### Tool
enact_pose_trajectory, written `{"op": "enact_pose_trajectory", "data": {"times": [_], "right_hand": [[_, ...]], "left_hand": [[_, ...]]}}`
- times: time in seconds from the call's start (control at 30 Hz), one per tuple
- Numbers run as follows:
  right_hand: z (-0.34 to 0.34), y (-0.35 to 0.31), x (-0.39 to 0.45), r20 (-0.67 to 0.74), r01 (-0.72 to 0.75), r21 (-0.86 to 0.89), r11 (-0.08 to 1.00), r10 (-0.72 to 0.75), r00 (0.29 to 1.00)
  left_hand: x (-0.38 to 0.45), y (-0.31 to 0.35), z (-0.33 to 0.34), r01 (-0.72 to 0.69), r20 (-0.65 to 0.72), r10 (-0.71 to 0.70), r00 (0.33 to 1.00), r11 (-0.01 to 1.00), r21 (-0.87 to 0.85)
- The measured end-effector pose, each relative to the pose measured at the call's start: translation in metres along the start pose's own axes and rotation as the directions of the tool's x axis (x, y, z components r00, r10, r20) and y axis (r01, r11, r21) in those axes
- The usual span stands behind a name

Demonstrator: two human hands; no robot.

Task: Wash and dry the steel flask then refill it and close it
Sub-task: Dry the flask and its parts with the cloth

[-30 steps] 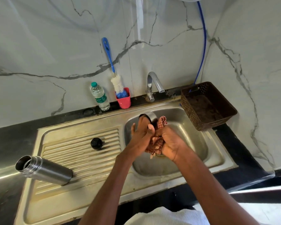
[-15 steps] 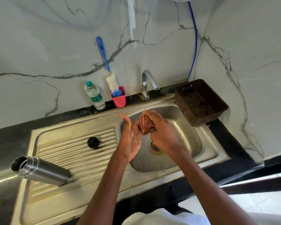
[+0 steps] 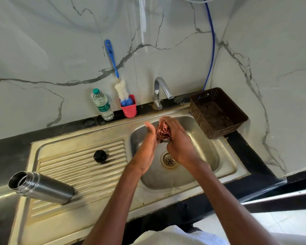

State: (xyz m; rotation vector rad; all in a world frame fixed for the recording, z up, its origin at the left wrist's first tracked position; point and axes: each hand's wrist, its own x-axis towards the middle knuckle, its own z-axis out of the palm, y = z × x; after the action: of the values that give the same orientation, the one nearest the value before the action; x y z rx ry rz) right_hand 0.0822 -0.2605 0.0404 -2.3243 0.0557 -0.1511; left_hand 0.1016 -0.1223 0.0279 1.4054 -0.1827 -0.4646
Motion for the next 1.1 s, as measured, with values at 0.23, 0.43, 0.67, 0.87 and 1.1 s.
{"op": "enact_pose_trajectory", "data": {"times": [0.23,0.43,0.67,0.87,1.1], "right_hand": [[-0.029,-0.012,0.021,0.426,-0.584,0.526,0.619,0.403,0.81],[-0.015,-0.011,0.012,0.572,-0.687,0.697,0.206,0.418,0.705],[-0.02,-0.019,0.012,0.312,-0.565,0.675,0.474,0.511,0.801],[-0.001,-0.025,0.015,0.045,0.01,0.076,0.997,-0.014,0.999],[-0.006,0.006,0.015,0.516,-0.665,0.558,0.496,0.42,0.746]], "left_hand": [[0.0,0.005,-0.008,0.06,0.103,-0.036,0.994,0.971,-0.233],[0.017,0.021,-0.005,-0.07,0.044,0.06,0.997,0.95,0.305],[0.024,-0.002,-0.043,0.003,-0.06,0.011,0.998,0.973,0.231],[0.002,0.001,-0.024,0.015,0.002,-0.015,1.0,0.977,-0.215],[-0.005,-0.003,-0.031,-0.071,-0.134,0.007,0.991,0.874,-0.48]]}}
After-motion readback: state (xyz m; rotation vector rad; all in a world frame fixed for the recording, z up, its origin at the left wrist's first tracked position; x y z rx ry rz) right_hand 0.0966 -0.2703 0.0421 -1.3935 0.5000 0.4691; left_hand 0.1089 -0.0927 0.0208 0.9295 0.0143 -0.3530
